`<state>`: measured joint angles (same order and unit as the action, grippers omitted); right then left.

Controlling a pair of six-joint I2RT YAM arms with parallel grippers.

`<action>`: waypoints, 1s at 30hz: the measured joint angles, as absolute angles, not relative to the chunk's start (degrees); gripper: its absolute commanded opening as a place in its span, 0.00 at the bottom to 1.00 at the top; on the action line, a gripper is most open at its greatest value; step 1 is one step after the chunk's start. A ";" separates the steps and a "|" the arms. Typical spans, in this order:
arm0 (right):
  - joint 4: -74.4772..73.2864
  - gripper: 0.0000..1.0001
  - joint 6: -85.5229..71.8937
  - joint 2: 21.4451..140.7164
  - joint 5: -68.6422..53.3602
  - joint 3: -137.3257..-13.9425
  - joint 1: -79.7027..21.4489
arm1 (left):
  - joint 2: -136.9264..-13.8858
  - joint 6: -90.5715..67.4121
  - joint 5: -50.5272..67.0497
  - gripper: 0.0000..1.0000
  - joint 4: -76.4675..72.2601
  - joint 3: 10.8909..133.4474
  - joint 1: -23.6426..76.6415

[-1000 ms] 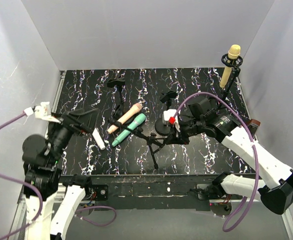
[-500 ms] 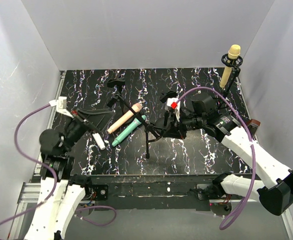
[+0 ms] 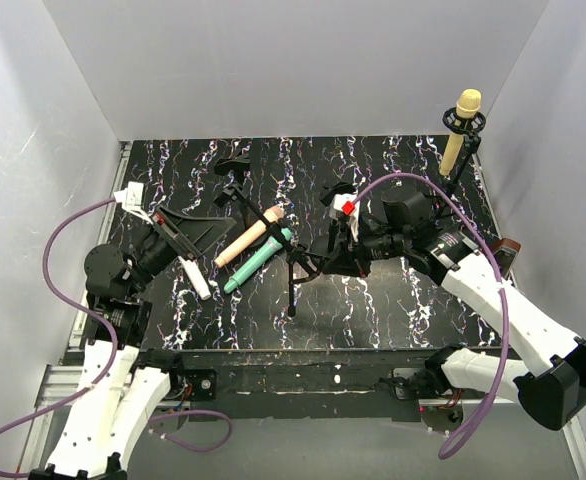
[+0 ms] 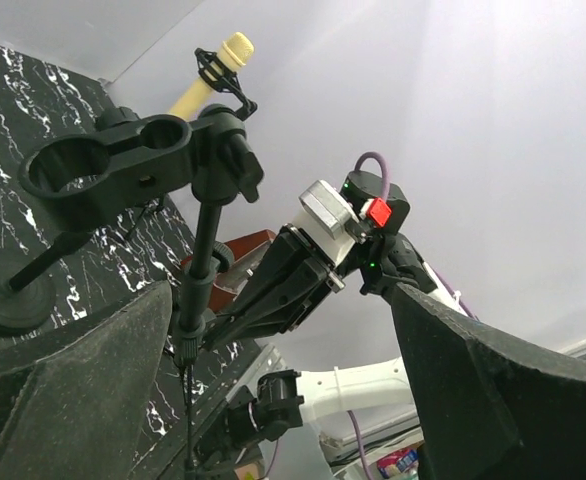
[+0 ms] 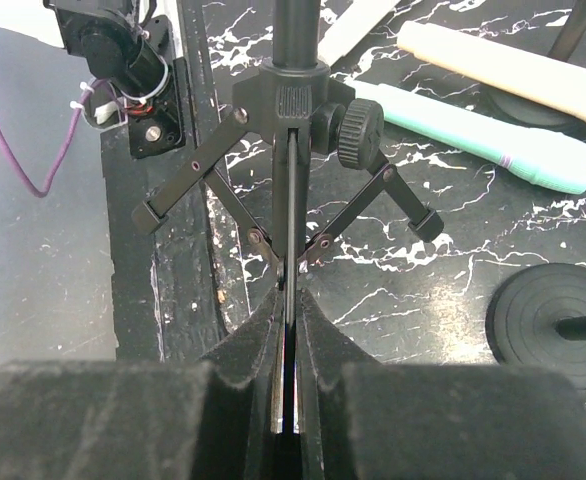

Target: Attach the microphones to the stand

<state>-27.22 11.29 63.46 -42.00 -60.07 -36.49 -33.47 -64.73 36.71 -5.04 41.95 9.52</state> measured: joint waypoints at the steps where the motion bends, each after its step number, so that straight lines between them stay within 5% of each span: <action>1: -26.96 0.01 11.09 63.51 -42.17 -60.07 -36.49 | -33.78 -64.64 36.51 0.89 -4.54 42.30 9.52; 16: -24.69 0.01 9.10 64.25 -44.62 -60.07 -36.51 | -43.59 -57.08 28.25 0.73 7.20 51.44 20.88; 20: -24.14 0.01 8.93 64.25 -45.30 -60.07 -36.51 | -47.92 -52.42 19.14 0.59 10.76 54.30 32.45; 30: -24.18 0.01 8.95 64.10 -45.39 -59.11 -36.05 | -59.02 -40.95 -7.46 0.61 19.35 64.16 50.13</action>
<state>-24.18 8.95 64.10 -45.39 -59.11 -36.05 -59.02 -40.95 -7.46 19.35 64.16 50.13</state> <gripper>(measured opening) 0.130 0.607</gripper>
